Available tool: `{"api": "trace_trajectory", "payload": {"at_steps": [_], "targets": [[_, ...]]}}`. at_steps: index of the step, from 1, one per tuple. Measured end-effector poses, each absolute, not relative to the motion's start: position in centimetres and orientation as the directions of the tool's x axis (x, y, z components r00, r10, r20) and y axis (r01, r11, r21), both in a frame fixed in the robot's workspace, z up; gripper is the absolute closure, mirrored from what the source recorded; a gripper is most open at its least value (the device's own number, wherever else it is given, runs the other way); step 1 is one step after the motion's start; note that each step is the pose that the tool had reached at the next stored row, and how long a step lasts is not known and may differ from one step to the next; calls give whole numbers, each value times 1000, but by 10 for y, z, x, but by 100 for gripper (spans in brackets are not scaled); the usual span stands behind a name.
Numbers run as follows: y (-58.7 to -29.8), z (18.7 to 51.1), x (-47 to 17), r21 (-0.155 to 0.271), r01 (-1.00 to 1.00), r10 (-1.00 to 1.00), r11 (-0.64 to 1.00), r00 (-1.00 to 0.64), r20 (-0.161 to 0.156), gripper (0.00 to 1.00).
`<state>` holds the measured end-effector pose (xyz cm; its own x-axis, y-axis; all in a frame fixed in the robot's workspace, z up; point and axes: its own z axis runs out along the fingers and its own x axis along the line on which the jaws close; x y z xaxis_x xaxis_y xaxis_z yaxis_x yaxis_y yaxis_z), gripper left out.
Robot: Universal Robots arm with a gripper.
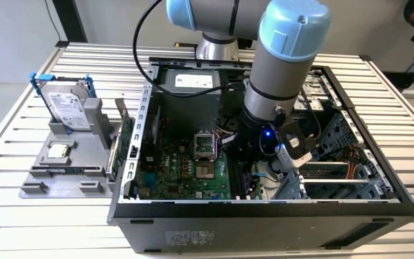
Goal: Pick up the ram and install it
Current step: 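Insert the ram into the slot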
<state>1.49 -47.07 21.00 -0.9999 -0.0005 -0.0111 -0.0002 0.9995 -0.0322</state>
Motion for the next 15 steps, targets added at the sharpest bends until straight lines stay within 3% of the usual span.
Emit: {"api": "trace_trajectory", "payload": {"at_steps": [15], "targets": [[-470,209,15,-34,0,-1,999,-1000,-10,100]]}}
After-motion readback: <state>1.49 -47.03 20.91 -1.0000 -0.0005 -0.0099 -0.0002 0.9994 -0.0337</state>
